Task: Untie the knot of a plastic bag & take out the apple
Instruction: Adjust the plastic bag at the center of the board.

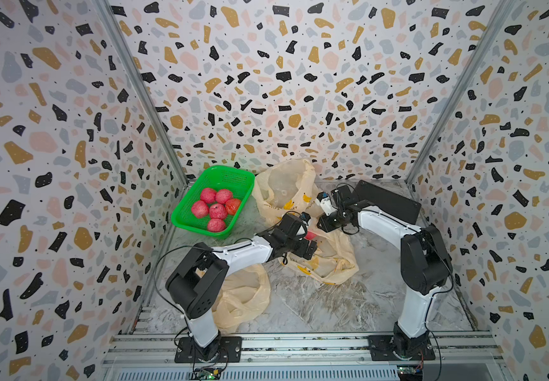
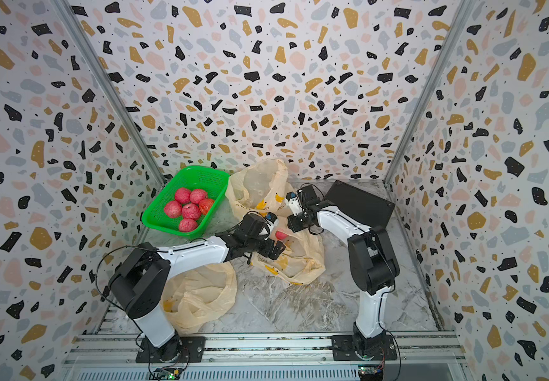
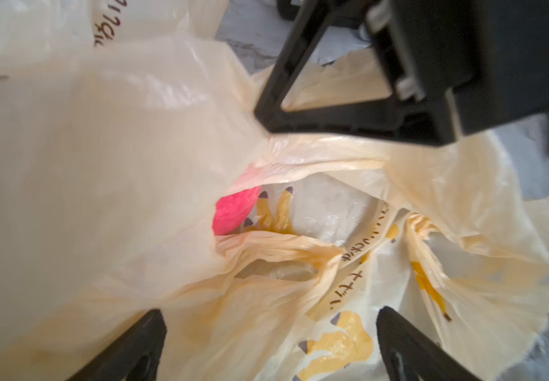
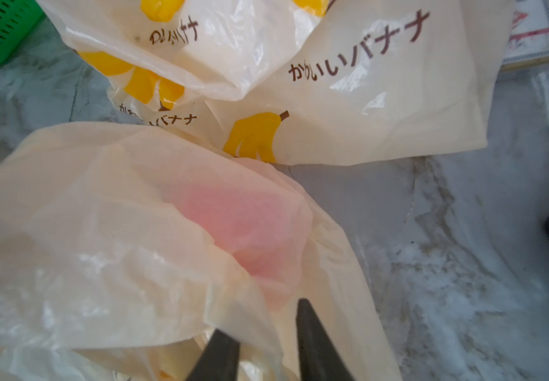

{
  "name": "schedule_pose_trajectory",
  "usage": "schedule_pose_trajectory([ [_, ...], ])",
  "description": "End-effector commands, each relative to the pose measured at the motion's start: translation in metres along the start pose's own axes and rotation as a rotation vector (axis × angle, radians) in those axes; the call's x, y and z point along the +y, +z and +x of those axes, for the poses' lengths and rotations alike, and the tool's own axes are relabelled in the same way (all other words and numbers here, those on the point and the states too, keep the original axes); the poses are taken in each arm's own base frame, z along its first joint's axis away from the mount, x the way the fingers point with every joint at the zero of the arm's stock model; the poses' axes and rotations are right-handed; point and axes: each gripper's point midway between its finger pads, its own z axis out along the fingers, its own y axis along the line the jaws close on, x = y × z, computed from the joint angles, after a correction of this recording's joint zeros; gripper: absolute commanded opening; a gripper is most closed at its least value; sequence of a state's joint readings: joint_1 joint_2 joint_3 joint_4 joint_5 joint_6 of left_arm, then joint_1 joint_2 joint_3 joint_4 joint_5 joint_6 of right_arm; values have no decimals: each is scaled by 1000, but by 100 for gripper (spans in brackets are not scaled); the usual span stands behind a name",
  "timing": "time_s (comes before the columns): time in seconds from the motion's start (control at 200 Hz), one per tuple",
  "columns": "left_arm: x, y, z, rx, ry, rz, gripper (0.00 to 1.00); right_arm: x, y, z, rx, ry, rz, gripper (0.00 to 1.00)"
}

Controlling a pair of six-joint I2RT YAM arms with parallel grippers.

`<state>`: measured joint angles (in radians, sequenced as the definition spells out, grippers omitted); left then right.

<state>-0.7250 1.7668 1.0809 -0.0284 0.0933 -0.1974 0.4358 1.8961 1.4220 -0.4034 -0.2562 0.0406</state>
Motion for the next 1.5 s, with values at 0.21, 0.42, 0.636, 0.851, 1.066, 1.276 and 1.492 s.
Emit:
schedule_pose_trajectory([
  [0.21, 20, 22, -22, -60, 29, -94, 100, -15, 8, -13, -4, 133, 42, 0],
  [0.42, 20, 8, -20, -79, 51, -88, 100, 17, -28, 18, 95, 186, -74, 0],
  [0.636, 30, 7, 15, 17, 62, -121, 100, 43, -90, 56, 142, 243, -126, 0],
  [0.851, 31, -4, 52, 97, 78, -111, 97, 51, -110, 122, 235, 318, -115, 0],
  [1.066, 25, -12, 56, 78, 64, -85, 95, 43, -124, 106, 121, 203, -57, 39],
  [1.276, 10, -22, 30, 9, 72, -73, 95, 53, -123, 86, 75, 41, -59, 77],
  [1.492, 3, -37, 4, -66, 74, -74, 95, 58, -118, 69, 21, -114, 9, 84],
])
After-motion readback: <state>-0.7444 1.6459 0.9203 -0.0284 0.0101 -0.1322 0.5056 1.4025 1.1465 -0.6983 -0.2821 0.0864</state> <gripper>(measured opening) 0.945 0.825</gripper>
